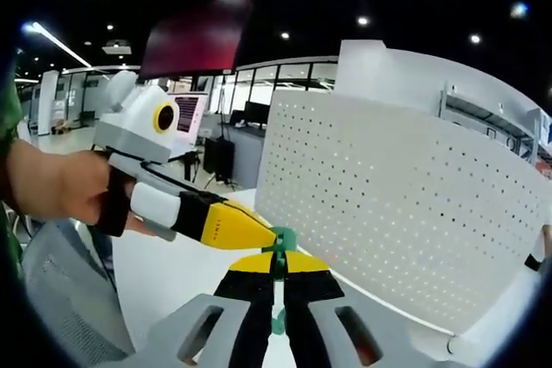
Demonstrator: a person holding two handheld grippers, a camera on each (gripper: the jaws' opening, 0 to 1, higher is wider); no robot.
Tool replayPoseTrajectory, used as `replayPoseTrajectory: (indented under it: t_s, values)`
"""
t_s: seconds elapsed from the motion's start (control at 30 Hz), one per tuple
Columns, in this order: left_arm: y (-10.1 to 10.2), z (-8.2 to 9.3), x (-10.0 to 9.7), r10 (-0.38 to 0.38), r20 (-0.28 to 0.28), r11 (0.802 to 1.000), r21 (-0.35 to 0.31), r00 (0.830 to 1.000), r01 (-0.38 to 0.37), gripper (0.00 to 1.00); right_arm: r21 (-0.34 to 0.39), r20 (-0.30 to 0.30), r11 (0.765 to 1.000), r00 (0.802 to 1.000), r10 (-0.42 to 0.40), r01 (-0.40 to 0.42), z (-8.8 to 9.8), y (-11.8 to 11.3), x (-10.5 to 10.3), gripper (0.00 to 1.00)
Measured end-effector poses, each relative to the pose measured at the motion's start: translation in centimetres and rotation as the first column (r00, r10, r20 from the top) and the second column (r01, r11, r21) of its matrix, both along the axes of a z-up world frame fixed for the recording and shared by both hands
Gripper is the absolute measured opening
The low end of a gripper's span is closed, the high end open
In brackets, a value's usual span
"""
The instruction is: Insert the hook assembly into the mounting plate slot until the hook locks in place.
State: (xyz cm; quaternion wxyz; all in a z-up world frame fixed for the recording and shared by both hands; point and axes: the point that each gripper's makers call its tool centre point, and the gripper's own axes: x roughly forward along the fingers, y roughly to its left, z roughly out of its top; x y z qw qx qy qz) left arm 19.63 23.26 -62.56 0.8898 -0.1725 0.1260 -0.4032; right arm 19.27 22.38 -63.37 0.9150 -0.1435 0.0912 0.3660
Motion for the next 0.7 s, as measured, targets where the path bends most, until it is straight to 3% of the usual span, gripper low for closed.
replayPoseTrajectory:
  t_s: [0.2, 0.47, 0.7]
  values:
    - [-0.20, 0.08, -0.08, -0.011, 0.015, 1.000, 0.010, 1.000, 0.010, 0.03, 0.018, 0.001, 1.000, 1.000, -0.004, 0.004, 0.28, -0.02, -0.01, 0.01]
    - [-0.28, 0.30, -0.20, -0.018, 0.060, 0.999, 0.045, 0.998, 0.015, 0.12, 0.021, -0.001, 1.000, 1.000, -0.011, 0.011, 0.22, -0.23, 0.17, 0.01]
    - [-0.34, 0.40, -0.27, -0.032, 0.066, 0.999, 0.044, 0.997, 0.029, 0.17, 0.022, -0.003, 1.000, 1.000, -0.017, 0.017, 0.18, -0.40, 0.36, 0.01]
